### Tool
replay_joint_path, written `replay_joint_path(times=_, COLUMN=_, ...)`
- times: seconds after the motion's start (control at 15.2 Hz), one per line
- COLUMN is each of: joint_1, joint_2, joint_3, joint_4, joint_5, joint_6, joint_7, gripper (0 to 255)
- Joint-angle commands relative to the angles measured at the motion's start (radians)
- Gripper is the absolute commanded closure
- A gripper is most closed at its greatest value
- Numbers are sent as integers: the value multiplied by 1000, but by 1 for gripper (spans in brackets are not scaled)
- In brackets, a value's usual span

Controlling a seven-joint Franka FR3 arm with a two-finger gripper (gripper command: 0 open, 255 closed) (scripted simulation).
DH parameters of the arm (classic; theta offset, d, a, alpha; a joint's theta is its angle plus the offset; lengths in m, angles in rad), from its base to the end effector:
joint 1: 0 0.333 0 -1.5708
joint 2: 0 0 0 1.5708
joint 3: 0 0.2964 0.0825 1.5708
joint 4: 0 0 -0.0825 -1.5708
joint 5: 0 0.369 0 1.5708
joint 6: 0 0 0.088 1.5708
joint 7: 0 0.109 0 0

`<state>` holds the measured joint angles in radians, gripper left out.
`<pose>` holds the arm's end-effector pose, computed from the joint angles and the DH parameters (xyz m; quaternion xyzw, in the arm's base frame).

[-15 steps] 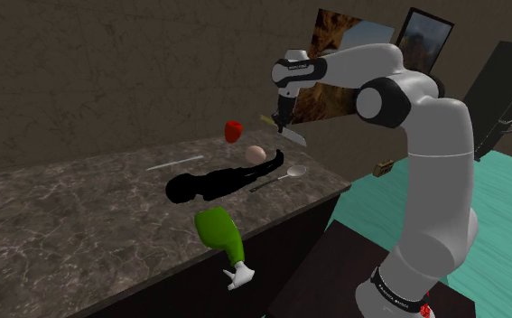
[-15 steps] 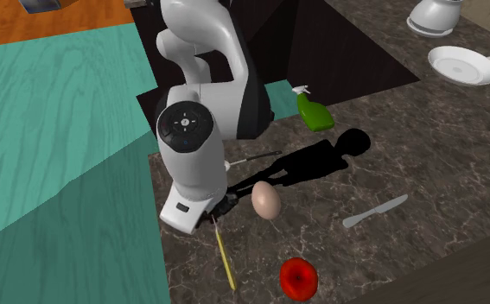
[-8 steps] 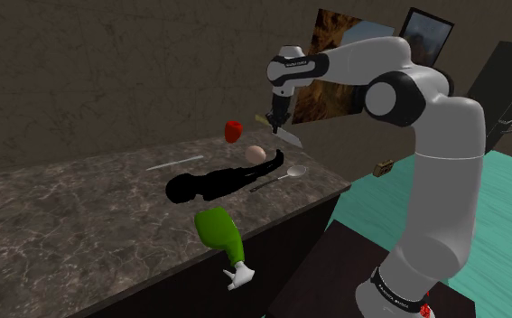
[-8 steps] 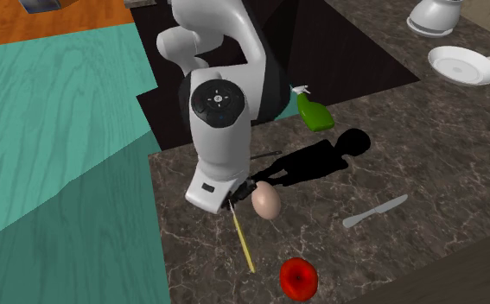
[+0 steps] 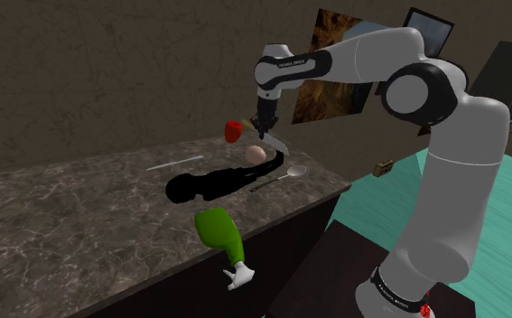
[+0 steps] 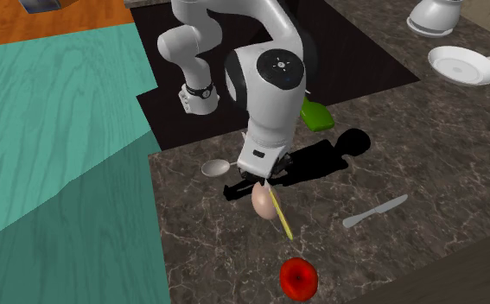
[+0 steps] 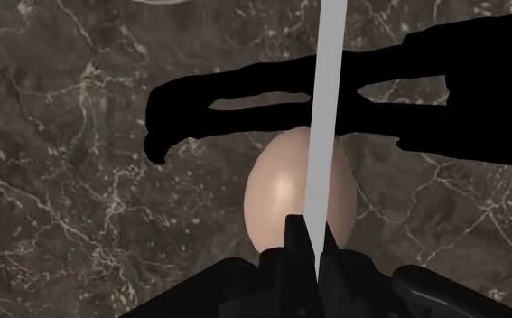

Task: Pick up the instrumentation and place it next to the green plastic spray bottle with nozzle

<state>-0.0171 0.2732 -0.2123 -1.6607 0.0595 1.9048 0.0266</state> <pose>0.6050 -0.1260 0.4340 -0.9909 0.1342 0.0113 0.0007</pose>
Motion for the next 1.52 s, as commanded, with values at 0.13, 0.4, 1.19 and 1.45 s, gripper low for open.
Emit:
replay_joint_path(times=0.13, joint_1=60, joint_2=-37, joint_3=31, joint_4=-52, joint_5=-13, joint_6=18, joint_7=93, gripper=255)
replay_joint_path(times=0.4, joint_1=116, joint_2=-57, joint_3=64, joint_4=-78, joint_5=-22, joint_6=26, joint_7=183, gripper=255)
replay_joint_path(times=1.19, joint_1=276, joint_2=-31, joint_3=165, joint_4=-39, joint_5=-38, joint_6=15, joint_7=449, gripper=255)
replay_joint_path(times=1.45, joint_1=328, joint_2=6, joint_3=196, joint_4=15, joint_5=-44, joint_6=0, joint_7=534, gripper=255)
